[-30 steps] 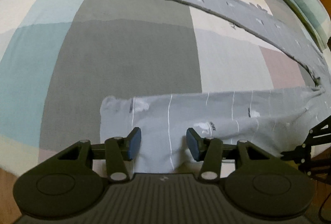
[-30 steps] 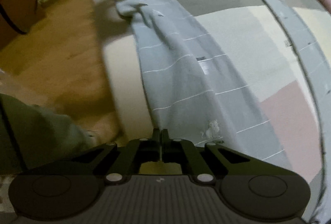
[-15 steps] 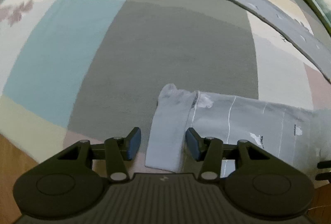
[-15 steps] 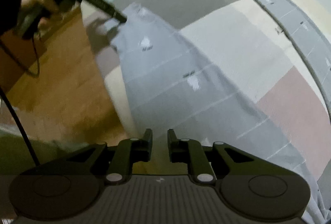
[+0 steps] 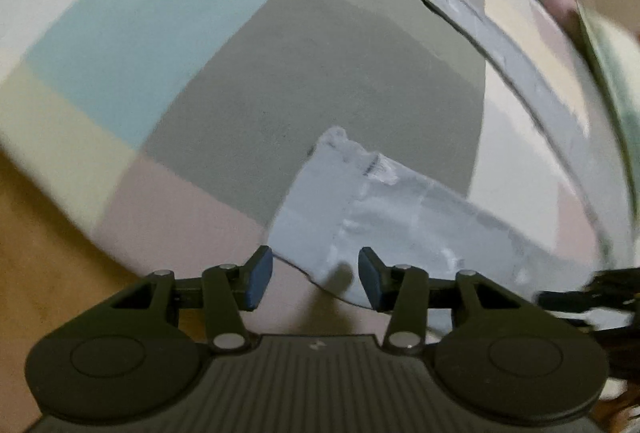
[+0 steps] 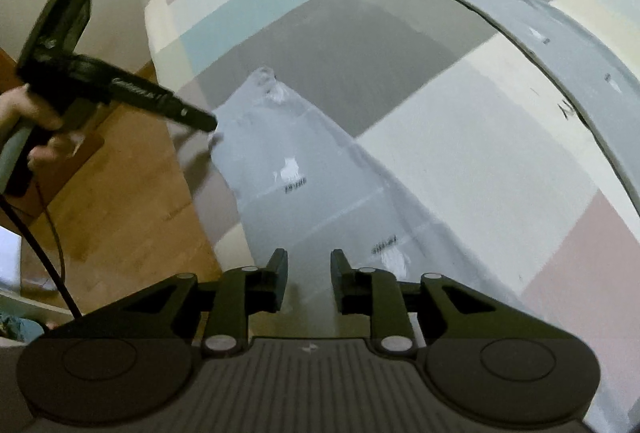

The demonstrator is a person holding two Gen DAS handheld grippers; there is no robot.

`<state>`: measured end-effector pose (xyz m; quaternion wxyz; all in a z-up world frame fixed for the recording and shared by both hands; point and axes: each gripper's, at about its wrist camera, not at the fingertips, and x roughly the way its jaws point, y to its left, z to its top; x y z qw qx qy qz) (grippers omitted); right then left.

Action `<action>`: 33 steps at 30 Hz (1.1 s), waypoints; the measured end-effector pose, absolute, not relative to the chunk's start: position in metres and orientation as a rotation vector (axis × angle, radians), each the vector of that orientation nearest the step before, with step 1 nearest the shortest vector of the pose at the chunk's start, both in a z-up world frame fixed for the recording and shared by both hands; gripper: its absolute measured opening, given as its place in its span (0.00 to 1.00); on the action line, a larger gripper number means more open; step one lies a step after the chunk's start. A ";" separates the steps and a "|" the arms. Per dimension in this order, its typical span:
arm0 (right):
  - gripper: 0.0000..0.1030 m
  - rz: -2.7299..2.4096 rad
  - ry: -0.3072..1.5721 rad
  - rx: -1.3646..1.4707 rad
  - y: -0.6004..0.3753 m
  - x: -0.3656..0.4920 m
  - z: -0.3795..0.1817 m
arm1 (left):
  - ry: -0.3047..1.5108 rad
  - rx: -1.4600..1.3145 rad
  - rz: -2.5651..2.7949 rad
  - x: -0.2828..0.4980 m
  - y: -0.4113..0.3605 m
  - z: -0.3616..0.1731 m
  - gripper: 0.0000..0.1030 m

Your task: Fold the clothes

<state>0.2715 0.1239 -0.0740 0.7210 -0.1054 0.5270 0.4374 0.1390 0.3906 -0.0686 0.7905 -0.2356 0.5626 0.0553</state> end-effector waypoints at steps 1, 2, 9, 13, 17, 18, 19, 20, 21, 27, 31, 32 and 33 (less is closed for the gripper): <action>0.30 0.971 1.157 -0.240 0.128 0.275 -0.074 | 1.206 -0.543 0.125 0.137 0.391 -0.069 0.45; 0.30 0.977 1.150 -0.248 0.132 0.280 -0.073 | 1.200 -0.560 0.130 0.136 0.391 -0.070 0.45; 0.30 1.072 1.131 -0.246 0.160 0.297 -0.070 | 1.185 -0.652 0.145 0.132 0.396 -0.085 0.44; 0.30 1.222 1.108 -0.319 0.197 0.273 -0.075 | 1.172 -0.650 0.133 0.136 0.402 -0.086 0.44; 0.30 1.273 1.034 -0.423 0.231 0.245 -0.088 | 1.176 -0.635 0.119 0.143 0.407 -0.085 0.45; 0.30 1.265 1.029 -0.446 0.237 0.243 -0.094 | 1.178 -0.637 0.116 0.144 0.408 -0.085 0.45; 0.30 1.256 1.022 -0.470 0.243 0.242 -0.099 | 1.180 -0.639 0.112 0.144 0.409 -0.085 0.45; 0.30 1.246 0.996 -0.505 0.247 0.240 -0.103 | 1.182 -0.638 0.107 0.144 0.410 -0.084 0.45; 0.22 1.235 0.971 -0.539 0.251 0.238 -0.108 | 1.182 -0.633 0.103 0.143 0.410 -0.083 0.45; 0.03 1.191 0.990 -0.522 0.260 0.240 -0.110 | 1.171 -0.577 0.099 0.140 0.412 -0.070 0.45; 0.11 1.193 1.056 -0.379 0.255 0.242 -0.105 | 1.143 -0.509 0.096 0.141 0.410 -0.054 0.45; 0.21 1.177 1.068 -0.349 0.253 0.243 -0.104 | 1.135 -0.482 0.085 0.144 0.407 -0.050 0.45; 0.32 1.159 1.079 -0.316 0.249 0.245 -0.103 | 1.127 -0.451 0.070 0.146 0.402 -0.046 0.45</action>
